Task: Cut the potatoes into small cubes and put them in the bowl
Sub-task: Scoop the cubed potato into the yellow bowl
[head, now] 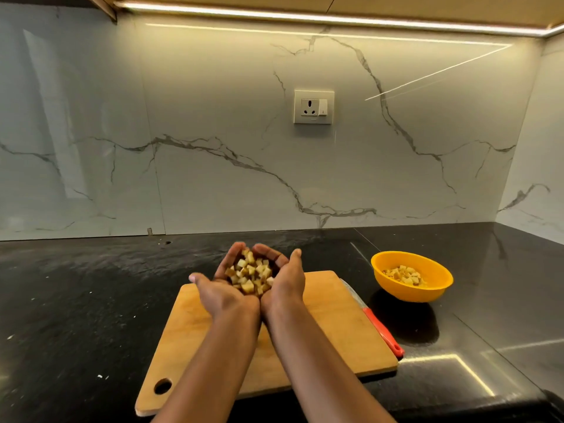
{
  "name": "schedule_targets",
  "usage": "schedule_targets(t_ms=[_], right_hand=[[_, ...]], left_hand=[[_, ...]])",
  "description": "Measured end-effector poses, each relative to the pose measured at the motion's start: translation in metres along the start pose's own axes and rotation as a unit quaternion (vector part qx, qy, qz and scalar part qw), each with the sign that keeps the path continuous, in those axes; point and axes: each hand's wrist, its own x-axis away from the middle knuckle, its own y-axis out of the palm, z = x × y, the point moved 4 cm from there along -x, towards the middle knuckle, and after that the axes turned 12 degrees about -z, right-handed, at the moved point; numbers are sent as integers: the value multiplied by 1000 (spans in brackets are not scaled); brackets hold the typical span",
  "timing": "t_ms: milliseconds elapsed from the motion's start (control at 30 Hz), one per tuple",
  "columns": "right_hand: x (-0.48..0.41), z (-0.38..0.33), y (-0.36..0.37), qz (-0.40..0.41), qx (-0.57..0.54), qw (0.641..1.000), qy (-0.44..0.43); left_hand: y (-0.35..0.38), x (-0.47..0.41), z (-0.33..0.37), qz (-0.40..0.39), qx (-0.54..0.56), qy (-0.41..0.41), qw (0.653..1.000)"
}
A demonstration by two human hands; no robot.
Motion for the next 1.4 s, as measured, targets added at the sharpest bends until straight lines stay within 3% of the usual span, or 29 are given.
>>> schedule_targets(t_ms=[233, 467, 633, 833, 967, 1233, 1400], right_hand=[[-3, -111, -27, 8, -21, 993, -112], [0, -222, -127, 85, -6, 972, -220], [-17, -230, -192, 140, 54, 970, -190], [-26, -237, -200, 93, 115, 971, -186], [-26, -237, -197, 96, 138, 964, -205], [-17, -241, -199, 88, 187, 959, -192], [-16, -242, -197, 63, 228, 953, -188]], left_hand=[[93, -4, -62, -84, 25, -67, 994], [166, 7, -183, -149, 5, -182, 972], [141, -10, -221, -113, -85, -169, 975], [133, -23, -221, -142, -113, -165, 969], [141, -23, -228, -225, -145, -188, 945], [144, -26, -232, -292, -210, -228, 905], [146, -18, -230, -364, -318, -258, 837]])
